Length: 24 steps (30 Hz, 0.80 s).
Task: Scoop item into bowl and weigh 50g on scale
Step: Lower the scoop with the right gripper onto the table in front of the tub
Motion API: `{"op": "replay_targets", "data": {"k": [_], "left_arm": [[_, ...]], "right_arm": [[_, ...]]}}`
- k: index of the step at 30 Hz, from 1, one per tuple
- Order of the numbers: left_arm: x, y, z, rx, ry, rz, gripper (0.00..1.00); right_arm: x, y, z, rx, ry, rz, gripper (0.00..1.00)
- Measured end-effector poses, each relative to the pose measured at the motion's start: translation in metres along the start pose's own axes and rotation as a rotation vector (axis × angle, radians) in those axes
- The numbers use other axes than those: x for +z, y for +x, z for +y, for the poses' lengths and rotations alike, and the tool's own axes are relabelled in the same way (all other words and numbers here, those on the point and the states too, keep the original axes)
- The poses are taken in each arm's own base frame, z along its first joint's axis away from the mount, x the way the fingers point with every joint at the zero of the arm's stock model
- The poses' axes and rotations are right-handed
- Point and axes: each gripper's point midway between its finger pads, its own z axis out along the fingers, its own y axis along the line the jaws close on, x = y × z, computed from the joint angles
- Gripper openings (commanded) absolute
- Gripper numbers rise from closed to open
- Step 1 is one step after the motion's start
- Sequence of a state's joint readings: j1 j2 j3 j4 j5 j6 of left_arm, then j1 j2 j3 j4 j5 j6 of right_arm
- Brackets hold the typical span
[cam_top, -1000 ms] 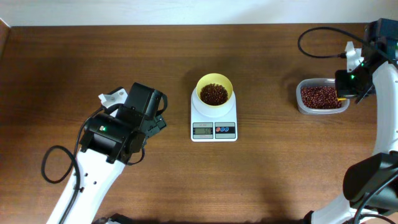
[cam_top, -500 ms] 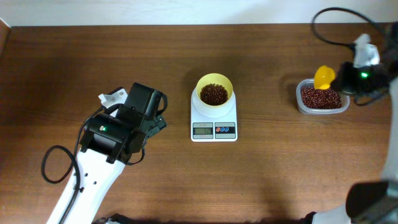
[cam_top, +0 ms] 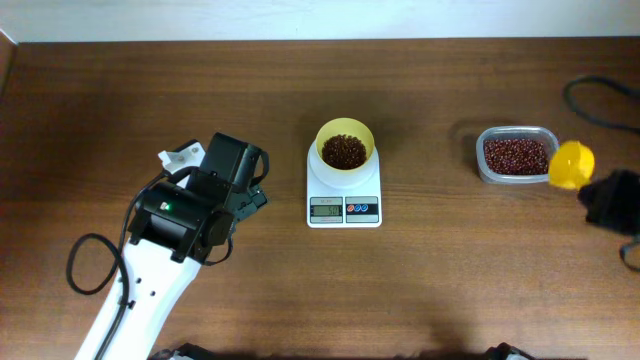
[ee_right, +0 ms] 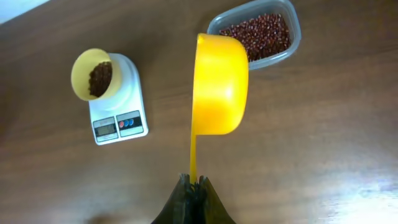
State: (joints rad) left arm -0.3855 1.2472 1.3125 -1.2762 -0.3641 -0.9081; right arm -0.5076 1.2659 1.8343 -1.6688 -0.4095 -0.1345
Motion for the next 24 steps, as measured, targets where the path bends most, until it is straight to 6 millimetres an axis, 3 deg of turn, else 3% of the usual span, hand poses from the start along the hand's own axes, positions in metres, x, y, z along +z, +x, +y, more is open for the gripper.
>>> {"op": "replay_targets", "data": {"k": [4, 6, 9, 10, 15, 17, 18, 24], "left_arm": [[0.000, 0.000, 0.000, 0.000, 0.001, 0.000, 0.99], [0.000, 0.000, 0.000, 0.000, 0.000, 0.001, 0.99], [0.000, 0.000, 0.000, 0.000, 0.000, 0.001, 0.99], [0.000, 0.000, 0.000, 0.000, 0.001, 0.000, 0.99], [0.000, 0.000, 0.000, 0.000, 0.000, 0.001, 0.99], [0.000, 0.000, 0.000, 0.000, 0.001, 0.000, 0.99], [0.000, 0.000, 0.000, 0.000, 0.000, 0.001, 0.99], [0.000, 0.000, 0.000, 0.000, 0.001, 0.000, 0.99]], "right_arm": [[-0.033, 0.021, 0.017, -0.053, 0.016, -0.112, 0.04], [-0.042, 0.043, 0.024, -0.070, 0.021, -0.149, 0.04], [-0.028, 0.084, 0.026, -0.053, 0.006, -0.127, 0.04], [-0.015, 0.096, 0.026, -0.033, -0.022, -0.106, 0.04], [0.065, 0.111, 0.024, 0.084, -0.226, -0.086, 0.04], [0.115, 0.132, 0.013, 0.248, -0.285, -0.001, 0.04], [0.129, 0.136, 0.009, 0.291, -0.299, 0.009, 0.04], [0.189, 0.136, -0.012, 0.518, -0.347, -0.049, 0.04]]}}
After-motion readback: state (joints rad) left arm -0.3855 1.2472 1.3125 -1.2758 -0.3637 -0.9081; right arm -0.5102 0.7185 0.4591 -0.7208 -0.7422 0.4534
